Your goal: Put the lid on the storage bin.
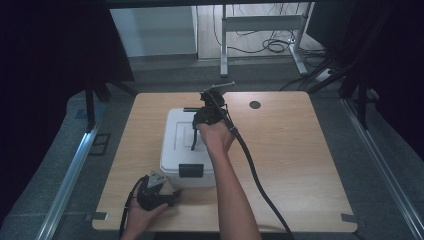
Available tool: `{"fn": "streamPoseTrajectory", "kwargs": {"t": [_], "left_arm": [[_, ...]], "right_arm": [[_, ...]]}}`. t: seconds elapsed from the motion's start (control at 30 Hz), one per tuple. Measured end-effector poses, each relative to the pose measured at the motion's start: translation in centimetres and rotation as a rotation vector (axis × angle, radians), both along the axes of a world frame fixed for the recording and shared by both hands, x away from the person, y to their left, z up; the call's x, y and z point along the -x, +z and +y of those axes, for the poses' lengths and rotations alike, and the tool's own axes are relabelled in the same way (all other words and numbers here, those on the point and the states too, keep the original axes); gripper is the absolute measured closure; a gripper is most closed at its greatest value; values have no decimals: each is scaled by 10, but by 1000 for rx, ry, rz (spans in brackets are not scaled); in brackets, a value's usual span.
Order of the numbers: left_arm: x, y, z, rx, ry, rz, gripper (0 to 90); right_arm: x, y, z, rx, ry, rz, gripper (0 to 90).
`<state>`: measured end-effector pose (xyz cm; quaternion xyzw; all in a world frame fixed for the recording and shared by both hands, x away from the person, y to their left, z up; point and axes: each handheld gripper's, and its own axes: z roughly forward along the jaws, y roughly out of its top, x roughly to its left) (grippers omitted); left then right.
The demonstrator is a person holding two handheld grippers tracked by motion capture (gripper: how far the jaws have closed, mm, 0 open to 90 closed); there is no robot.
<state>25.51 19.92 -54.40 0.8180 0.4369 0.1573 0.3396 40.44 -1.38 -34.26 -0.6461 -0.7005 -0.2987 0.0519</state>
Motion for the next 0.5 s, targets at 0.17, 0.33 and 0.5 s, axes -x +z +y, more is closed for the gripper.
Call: {"fn": "streamPoseTrajectory", "kwargs": {"t": [0.17,0.33,0.5], "left_arm": [[0,0,0,2,0,1,174],[0,0,0,1,0,1,174],[0,0,0,1,1,1,174]], "right_arm": [[-1,-2,1,22,1,2,831],[-1,0,0,22,-7,6,845],[2,5,4,41,-6,-5,847]]}}
